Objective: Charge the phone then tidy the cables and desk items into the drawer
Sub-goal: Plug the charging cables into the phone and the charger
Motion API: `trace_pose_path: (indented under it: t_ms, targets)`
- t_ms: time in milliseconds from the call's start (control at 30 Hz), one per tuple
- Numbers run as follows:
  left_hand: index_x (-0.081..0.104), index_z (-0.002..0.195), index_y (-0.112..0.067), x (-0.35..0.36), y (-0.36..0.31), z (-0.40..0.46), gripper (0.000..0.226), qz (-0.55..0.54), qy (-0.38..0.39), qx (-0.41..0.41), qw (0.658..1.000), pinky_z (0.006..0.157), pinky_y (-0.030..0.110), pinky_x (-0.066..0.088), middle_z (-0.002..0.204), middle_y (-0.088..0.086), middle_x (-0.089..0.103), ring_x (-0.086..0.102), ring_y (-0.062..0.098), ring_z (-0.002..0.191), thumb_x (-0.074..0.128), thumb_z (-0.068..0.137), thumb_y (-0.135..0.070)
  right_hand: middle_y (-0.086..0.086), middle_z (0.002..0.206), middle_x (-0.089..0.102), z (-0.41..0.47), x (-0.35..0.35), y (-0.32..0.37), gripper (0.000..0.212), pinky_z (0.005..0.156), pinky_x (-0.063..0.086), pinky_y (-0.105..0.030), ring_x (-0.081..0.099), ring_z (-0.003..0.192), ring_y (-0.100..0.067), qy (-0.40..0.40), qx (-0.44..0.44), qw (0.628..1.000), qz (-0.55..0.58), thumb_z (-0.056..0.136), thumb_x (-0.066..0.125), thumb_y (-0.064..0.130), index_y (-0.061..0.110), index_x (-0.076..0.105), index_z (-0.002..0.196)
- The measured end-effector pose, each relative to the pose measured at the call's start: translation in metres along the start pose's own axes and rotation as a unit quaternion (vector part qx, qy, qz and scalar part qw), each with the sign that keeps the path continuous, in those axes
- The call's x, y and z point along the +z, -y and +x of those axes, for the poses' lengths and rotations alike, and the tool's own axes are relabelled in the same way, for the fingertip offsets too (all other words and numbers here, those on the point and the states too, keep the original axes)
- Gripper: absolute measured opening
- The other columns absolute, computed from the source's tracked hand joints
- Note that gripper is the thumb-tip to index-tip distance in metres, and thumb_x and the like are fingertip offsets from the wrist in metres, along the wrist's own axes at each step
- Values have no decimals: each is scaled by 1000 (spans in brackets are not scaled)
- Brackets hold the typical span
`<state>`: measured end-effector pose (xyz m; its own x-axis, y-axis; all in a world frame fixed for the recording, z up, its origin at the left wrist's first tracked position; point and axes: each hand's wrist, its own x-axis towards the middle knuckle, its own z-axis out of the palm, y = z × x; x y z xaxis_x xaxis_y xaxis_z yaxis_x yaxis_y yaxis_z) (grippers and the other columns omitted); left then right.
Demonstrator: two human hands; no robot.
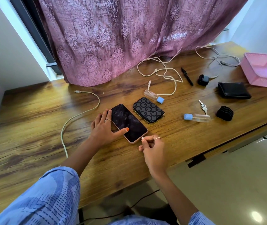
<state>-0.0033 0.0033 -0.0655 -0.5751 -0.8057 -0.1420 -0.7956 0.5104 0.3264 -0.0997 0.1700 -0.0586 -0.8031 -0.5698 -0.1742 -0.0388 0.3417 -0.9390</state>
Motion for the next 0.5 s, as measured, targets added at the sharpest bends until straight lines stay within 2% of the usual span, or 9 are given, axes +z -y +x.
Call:
trace_pose_path:
  t_ms: [67, 133, 200, 300, 400, 500]
  targets:
    - [2, 152, -18, 0, 0, 0, 110, 4, 0, 0, 1000, 116, 47, 5, 160, 2, 1, -1, 28, 146, 42, 71, -81, 3, 101, 55, 0, 0, -2, 4, 55, 49, -10, 65, 64, -5, -1, -23, 999, -29, 89, 62, 11, 13, 59, 92]
    - [1, 152, -18, 0, 0, -1, 110, 6, 2, 1, 1000, 116, 47, 4, 160, 2, 1, -2, 27, 146, 41, 71, -81, 5, 105, 49, 1, -2, -2, 7, 59, 53, -14, 66, 75, -9, 8, -34, 998, -53, 87, 63, 10, 14, 58, 91]
    - [0, 152, -18, 0, 0, -1, 109, 5, 3, 2, 1000, 116, 46, 4, 160, 2, 0, -3, 26, 146, 41, 72, -81, 4, 104, 52, 3, -3, -2, 9, 66, 55, -20, 65, 86, -16, 11, -47, 996, -77, 87, 63, 10, 16, 58, 90]
    - [0, 152, -18, 0, 1, -1, 109, 3, 2, 3, 1000, 116, 47, 4, 160, 1, 0, -3, 27, 146, 41, 72, -81, 4, 102, 56, 6, -4, -3, 10, 66, 47, -8, 59, 92, -12, 3, -86, 988, -127, 88, 62, 10, 15, 63, 97]
    - [1, 152, -19, 0, 1, -2, 108, 4, 0, 5, 1000, 116, 46, 4, 160, 1, 0, -3, 26, 146, 41, 72, -81, 4, 100, 58, 7, -9, -7, 18, 63, 35, -1, 52, 94, -8, 4, -153, 964, -218, 90, 60, 14, 10, 67, 106]
    - [1, 152, -19, 0, 0, -3, 107, 0, -3, 7, 1000, 116, 45, 3, 160, 1, 0, -3, 25, 146, 41, 73, -80, -3, 101, 64, 9, -10, -14, 19, 70, 33, -5, 55, 92, -11, 12, -230, 932, -279, 88, 63, 11, 5, 68, 105]
